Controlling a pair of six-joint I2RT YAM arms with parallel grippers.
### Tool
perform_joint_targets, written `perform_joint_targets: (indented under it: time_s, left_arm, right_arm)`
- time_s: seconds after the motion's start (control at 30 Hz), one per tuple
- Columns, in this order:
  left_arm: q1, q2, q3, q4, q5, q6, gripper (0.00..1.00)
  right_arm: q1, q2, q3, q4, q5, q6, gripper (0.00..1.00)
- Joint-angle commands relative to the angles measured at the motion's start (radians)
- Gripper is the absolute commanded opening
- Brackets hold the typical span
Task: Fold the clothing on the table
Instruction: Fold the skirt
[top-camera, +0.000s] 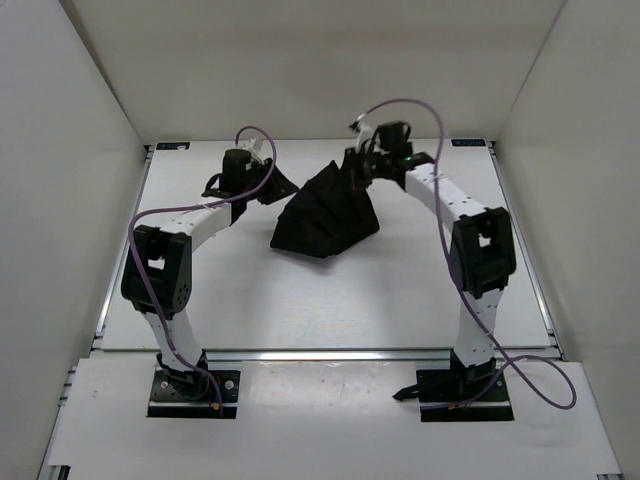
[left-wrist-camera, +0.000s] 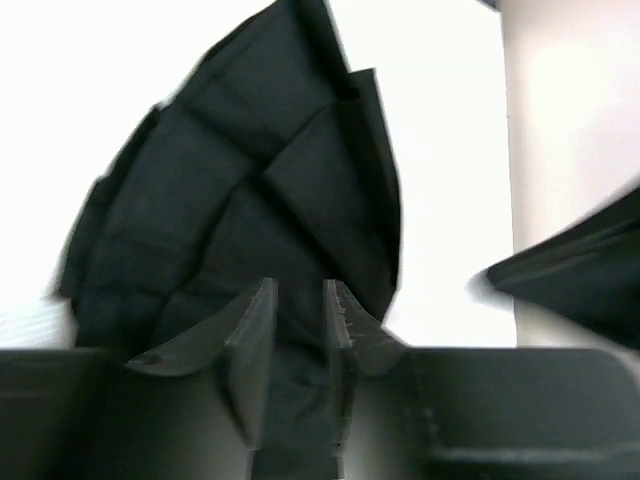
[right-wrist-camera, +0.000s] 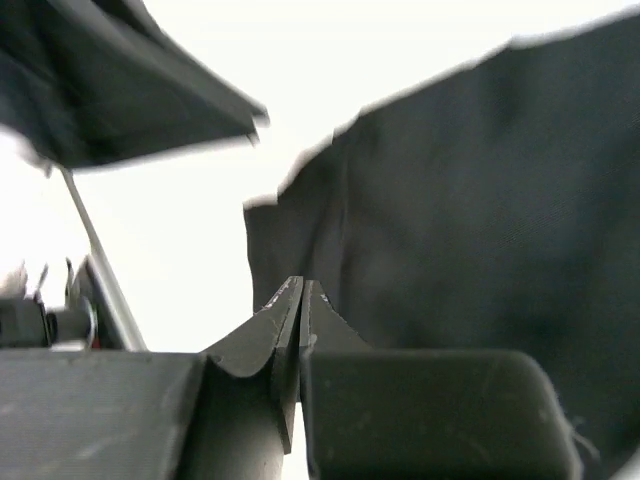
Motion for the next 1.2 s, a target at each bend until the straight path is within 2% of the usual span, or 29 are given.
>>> perform_joint_targets:
  time_s: [0.0, 0.03, 0.1, 0.13, 0.27, 0.4, 0.57, 0.8, 0.9, 0.93, 1.0, 1.03, 1.07, 1.1, 1.13, 1.17]
  left_arm:
    - [-0.070, -0.048, 0.081, 0.032, -0.027, 0.016, 0.33]
    - [-0.082, -0.037, 0.101, 0.014, -0.042, 0.037, 0.27]
    - [-0.153, -0.013, 0.132, -0.014, -0.070, 0.060, 0.05]
    - [-0.171, -0.014, 0.138, -0.034, -0.078, 0.083, 0.00]
    - [-0.309, 0.012, 0.123, -0.138, -0.247, 0.184, 0.00]
    - [-0.375, 0.038, 0.035, -0.157, -0.311, 0.195, 0.00]
    - [-0.360, 0.087, -0.061, -0.129, -0.311, 0.146, 0.00]
    - [-0.317, 0.151, -0.037, -0.145, -0.263, 0.148, 0.00]
    - [-0.314, 0.142, -0.008, -0.173, -0.237, 0.143, 0.00]
    - [-0.313, 0.124, 0.013, -0.193, -0.214, 0.157, 0.02]
    - [-0.310, 0.073, 0.027, -0.249, -0.197, 0.183, 0.25]
    - [-0.300, 0.023, 0.020, -0.260, -0.187, 0.186, 0.42]
    - [-0.288, -0.009, 0.014, -0.257, -0.171, 0.189, 0.49]
    - [-0.277, -0.077, -0.015, -0.247, -0.165, 0.181, 0.65]
    - [-0.256, -0.147, -0.047, -0.240, -0.163, 0.178, 0.79]
    - [-0.230, -0.207, -0.075, -0.237, -0.160, 0.163, 0.94]
  right_arm:
    - [-0.057, -0.105, 0.090, 0.065, -0.019, 0.023, 0.00]
    - [-0.060, -0.098, 0.085, 0.048, 0.001, 0.016, 0.00]
    - [-0.078, -0.074, 0.096, 0.022, 0.045, 0.003, 0.00]
    - [-0.084, -0.053, 0.087, 0.004, 0.064, 0.009, 0.00]
    - [-0.091, -0.017, 0.007, 0.005, 0.153, 0.005, 0.00]
    - [-0.106, 0.052, -0.016, 0.011, 0.134, -0.013, 0.00]
    - [-0.114, 0.184, -0.013, 0.031, 0.104, -0.021, 0.01]
    - [-0.129, 0.256, 0.054, 0.014, 0.075, -0.047, 0.00]
    - [-0.158, 0.219, 0.096, -0.004, -0.008, -0.032, 0.00]
    - [-0.173, 0.205, 0.109, -0.001, -0.058, -0.011, 0.02]
    - [-0.210, 0.114, 0.078, 0.074, -0.158, 0.051, 0.12]
    - [-0.235, 0.057, 0.059, 0.100, -0.216, 0.098, 0.20]
    - [-0.249, 0.026, 0.013, 0.153, -0.232, 0.146, 0.27]
    - [-0.261, -0.039, -0.048, 0.195, -0.254, 0.164, 0.34]
    - [-0.281, -0.111, -0.065, 0.211, -0.233, 0.177, 0.48]
    - [-0.292, -0.143, -0.111, 0.215, -0.193, 0.165, 0.56]
